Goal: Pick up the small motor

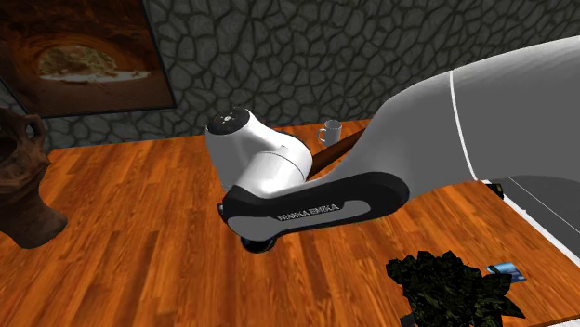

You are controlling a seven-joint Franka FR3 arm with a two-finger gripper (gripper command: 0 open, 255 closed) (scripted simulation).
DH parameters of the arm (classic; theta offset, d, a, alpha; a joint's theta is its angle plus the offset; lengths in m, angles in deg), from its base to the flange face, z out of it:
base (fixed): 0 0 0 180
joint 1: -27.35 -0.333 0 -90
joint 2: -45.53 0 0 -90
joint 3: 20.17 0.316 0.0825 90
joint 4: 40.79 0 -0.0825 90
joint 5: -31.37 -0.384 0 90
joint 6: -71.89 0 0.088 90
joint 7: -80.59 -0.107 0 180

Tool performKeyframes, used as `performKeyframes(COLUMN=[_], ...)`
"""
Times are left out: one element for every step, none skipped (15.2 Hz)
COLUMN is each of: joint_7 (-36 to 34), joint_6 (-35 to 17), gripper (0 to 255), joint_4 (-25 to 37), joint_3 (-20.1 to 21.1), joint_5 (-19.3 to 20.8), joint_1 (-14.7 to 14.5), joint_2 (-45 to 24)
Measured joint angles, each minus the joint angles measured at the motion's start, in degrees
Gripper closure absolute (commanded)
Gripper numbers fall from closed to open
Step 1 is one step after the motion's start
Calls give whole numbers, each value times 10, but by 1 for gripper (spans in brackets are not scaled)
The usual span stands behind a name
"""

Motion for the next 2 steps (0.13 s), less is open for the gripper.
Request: performKeyframes(joint_7=[4, 6], joint_6=[5, 9], gripper=[255, 255], joint_4=[3, 5], joint_3=[1, 1], joint_5=[-3, -6], joint_1=[1, 2], joint_2=[3, 5])
